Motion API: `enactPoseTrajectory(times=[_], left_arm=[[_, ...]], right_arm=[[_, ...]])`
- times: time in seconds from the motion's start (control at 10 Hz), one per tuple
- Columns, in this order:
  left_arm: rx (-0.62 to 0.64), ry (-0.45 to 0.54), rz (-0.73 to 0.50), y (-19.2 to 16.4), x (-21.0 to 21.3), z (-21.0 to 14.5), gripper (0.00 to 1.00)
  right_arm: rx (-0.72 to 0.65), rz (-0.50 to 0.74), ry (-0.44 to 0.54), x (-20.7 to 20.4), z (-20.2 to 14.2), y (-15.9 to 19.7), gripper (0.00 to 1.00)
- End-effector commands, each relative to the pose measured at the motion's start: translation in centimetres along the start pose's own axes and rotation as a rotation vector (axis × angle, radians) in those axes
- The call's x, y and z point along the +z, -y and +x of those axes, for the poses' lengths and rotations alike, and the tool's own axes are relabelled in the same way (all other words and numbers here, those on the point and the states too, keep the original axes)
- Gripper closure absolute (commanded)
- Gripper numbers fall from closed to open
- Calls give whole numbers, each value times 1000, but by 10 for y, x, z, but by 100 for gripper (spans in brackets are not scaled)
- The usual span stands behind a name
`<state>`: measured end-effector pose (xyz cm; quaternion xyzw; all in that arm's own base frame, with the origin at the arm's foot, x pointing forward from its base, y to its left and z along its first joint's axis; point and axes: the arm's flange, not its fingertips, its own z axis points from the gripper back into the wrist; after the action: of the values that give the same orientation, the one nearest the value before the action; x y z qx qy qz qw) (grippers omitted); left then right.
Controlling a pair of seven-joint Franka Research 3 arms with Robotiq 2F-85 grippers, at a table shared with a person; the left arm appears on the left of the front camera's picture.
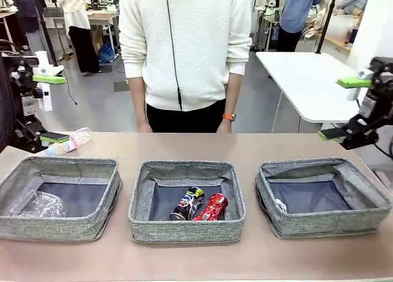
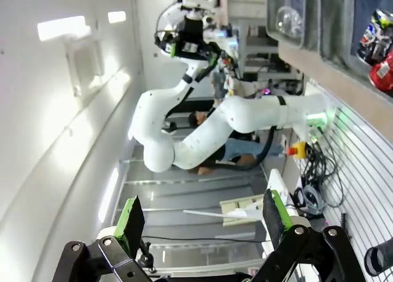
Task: Sort the waste into the appropriate baskets.
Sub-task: Place the picked waste into the Fabric basket indicated by the person, then pick up the waste item pointed out by the person.
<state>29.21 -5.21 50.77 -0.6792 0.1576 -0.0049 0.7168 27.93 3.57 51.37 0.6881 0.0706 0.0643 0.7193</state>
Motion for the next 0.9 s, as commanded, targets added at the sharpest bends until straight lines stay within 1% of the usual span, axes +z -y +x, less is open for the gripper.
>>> enactPoseTrajectory(times=[0.0, 0.8], left_arm=[[-11, -7, -15, 2, -2, -5, 0], [-11, -7, -15, 2, -2, -5, 0]], right_arm=[[18, -3, 17, -15, 6, -10, 0], [18, -3, 17, -15, 6, -10, 0]])
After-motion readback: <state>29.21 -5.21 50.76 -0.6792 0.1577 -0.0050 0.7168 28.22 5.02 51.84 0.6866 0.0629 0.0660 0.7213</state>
